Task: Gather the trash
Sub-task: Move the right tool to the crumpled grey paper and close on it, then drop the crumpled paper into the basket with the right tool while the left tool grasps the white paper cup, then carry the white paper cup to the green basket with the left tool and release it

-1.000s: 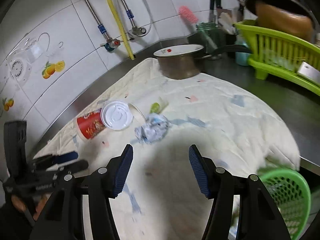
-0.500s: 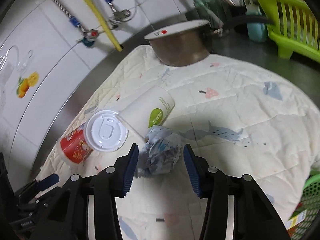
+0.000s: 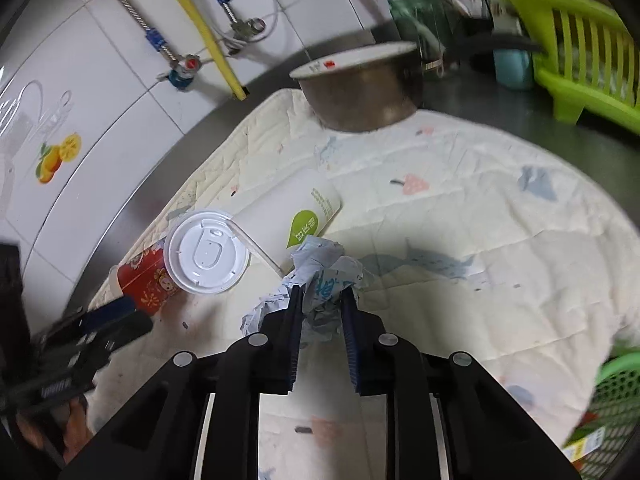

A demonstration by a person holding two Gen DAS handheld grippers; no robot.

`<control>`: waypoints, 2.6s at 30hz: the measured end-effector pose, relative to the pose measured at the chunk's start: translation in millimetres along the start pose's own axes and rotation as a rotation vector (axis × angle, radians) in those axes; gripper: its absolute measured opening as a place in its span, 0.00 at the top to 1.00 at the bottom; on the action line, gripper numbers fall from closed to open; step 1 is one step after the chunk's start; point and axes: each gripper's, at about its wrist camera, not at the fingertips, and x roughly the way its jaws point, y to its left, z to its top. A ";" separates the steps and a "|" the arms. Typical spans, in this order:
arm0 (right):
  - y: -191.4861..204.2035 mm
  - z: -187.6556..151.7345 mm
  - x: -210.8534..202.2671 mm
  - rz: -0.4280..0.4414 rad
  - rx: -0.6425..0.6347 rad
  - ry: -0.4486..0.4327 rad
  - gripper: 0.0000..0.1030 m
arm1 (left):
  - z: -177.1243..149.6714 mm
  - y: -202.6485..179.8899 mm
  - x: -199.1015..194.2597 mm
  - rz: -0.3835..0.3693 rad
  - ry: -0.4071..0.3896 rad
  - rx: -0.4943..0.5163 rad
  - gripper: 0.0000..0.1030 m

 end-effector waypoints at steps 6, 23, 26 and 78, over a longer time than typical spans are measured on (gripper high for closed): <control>1.0 -6.4 -30.2 -0.059 -0.078 -0.053 0.82 | 15.9 -19.1 17.0 -0.062 -0.003 -0.026 0.44; -45.1 -51.0 -112.0 -0.181 -0.054 -0.125 0.82 | 43.4 -33.5 84.0 -0.173 0.037 -0.188 0.58; -56.0 -63.0 -124.8 -0.208 -0.039 -0.122 0.82 | 47.4 -35.3 91.2 -0.177 0.039 -0.199 0.72; -172.6 -208.6 -266.9 -0.502 0.258 -0.103 0.53 | -108.8 -313.8 15.5 -0.600 0.250 0.233 0.98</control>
